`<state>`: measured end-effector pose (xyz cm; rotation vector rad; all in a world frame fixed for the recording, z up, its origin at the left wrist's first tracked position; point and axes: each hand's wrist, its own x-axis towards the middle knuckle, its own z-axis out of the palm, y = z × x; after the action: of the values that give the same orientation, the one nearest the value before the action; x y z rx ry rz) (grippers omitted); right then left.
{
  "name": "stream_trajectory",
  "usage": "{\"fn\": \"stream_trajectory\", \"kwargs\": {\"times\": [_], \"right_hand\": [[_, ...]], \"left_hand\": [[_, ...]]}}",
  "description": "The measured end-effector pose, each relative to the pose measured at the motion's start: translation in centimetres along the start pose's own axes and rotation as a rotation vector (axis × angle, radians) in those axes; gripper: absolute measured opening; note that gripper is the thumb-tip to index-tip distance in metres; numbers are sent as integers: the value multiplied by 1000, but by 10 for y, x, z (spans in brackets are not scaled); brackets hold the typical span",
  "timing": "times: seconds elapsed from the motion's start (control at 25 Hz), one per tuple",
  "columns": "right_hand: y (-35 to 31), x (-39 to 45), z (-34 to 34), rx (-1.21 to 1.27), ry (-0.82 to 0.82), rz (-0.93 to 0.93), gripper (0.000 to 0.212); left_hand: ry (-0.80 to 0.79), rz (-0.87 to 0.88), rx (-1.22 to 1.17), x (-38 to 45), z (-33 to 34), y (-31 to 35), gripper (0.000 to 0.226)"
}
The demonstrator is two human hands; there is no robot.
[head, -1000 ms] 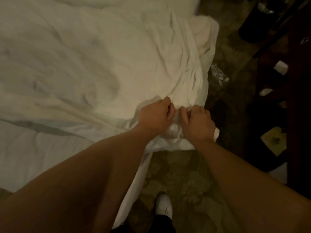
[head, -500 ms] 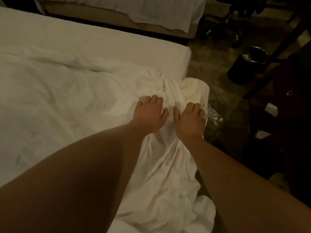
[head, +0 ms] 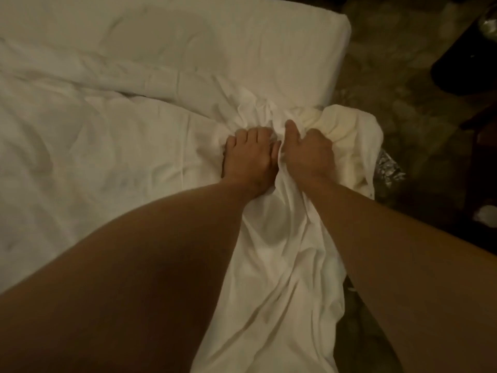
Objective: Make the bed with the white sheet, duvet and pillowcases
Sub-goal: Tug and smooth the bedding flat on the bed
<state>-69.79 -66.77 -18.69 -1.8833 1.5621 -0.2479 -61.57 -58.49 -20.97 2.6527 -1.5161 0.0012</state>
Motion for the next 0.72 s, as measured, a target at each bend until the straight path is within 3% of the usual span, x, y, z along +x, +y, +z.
{"fn": "stream_trajectory", "kwargs": {"times": [0.08,0.2,0.36,0.44,0.6,0.72], "right_hand": [[4,12,-16,24,22,14,70],[15,40,-64,-41,118,21,68],[68,49,-100,-83,251,61,69],[81,42,-91,-44,207,126,68],[70,68,-78,47,65,139,67],[54,95,-73,202,-57,142,61]], "left_hand": [[-51,-13,-45,12,-9,-1,40],[46,77,-40,28,-33,0,44],[44,55,-57,58,-56,26,43],[100,81,-68,73,-52,51,41],[-59,102,-27,92,-25,67,50],[-88,124,-14,94,-18,61,52]]}}
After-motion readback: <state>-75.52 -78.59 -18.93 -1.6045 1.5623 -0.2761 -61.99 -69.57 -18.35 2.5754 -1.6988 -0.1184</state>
